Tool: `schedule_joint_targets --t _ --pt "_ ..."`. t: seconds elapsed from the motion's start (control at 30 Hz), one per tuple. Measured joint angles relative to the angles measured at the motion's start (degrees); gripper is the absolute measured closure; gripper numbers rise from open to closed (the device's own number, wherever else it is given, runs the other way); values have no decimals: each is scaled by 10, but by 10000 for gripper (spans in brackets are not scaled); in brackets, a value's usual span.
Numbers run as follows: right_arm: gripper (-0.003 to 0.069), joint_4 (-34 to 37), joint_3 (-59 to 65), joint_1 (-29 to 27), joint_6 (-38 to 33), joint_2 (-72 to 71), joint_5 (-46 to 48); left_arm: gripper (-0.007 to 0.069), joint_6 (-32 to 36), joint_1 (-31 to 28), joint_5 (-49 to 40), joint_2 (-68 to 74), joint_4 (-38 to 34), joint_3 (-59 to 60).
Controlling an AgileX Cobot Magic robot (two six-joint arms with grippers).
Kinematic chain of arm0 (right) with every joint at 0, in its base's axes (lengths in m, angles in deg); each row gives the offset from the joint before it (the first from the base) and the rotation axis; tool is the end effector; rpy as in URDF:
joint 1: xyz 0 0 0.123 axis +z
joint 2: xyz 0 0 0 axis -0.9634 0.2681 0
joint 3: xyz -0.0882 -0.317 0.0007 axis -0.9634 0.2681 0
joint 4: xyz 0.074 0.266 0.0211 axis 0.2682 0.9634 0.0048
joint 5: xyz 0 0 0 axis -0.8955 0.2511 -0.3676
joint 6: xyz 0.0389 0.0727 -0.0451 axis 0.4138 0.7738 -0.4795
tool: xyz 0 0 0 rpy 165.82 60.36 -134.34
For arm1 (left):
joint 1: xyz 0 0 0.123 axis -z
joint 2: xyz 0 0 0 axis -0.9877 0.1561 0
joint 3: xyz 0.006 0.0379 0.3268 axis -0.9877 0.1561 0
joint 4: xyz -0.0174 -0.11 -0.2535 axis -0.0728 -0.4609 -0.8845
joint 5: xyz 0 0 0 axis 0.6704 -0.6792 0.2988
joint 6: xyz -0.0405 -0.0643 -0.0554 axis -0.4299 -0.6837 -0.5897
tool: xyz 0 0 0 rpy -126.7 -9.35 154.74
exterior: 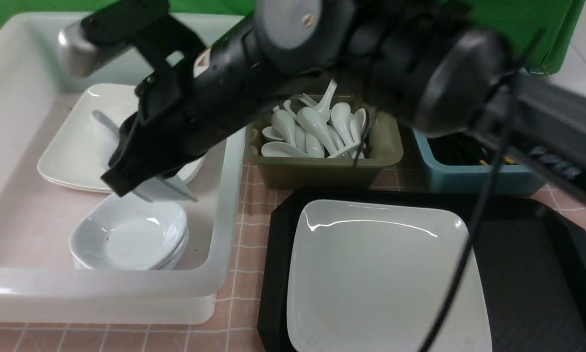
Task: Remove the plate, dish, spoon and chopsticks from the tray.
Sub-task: Use the right arm to put the small plate into the large storage box on the left, then use the right arm to grab a plate from the dinner plate
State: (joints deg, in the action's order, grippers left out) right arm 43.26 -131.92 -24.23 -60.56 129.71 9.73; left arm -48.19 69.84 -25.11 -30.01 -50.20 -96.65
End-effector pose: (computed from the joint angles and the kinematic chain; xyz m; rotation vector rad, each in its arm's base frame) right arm 0.3402 0.4443 0.3531 -1.2734 1.8704 0.6429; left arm 0.2035 0.0261 0.4207 -0.1075 2.3538 -0.0592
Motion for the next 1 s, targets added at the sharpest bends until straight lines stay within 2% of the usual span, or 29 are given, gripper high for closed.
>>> schedule_joint_targets --t 0.13,0.23,0.3,0.33,0.37,0.47,0.5,0.53,0.67,0.73,0.83,0.9,0.97,1.0 --pt "578 -10 -42 8 0 75 -16 625 11 -2 -3 -13 -36 9" --pt "536 -19 -48 10 1 100 -25 625 43 -2 -8 -14 -72 16" --pt "459 -22 -50 10 2 102 -27 625 60 -2 -10 -14 -94 23" --pt "449 -22 -50 10 2 102 -27 625 62 -2 -10 -14 -94 23" --pt "367 -22 -53 10 7 100 -27 625 67 -2 -9 -14 -108 26" --pt "236 -24 -54 10 23 89 -4 625 76 -2 -7 -14 -122 26" --pt "236 -24 -54 10 23 89 -1 625 77 -2 -7 -14 -122 26" --pt "187 -25 -54 10 28 75 31 625 78 -2 -6 -14 -128 26" --pt "172 -33 -54 8 32 34 92 625 79 -2 -5 -14 -140 26" --pt "213 -67 -55 2 38 -6 151 625 90 5 -2 -14 -150 26" --pt "402 -163 -57 -18 68 -49 238 625 95 54 2 -13 -157 26" --pt "571 -221 -40 -50 114 -82 238 625 95 120 4 -9 -160 26" --pt "627 -243 -1 -96 142 -117 238 625 95 206 8 3 -152 26" --pt "629 -244 10 -106 143 -121 238 625 95 214 8 3 -152 26"
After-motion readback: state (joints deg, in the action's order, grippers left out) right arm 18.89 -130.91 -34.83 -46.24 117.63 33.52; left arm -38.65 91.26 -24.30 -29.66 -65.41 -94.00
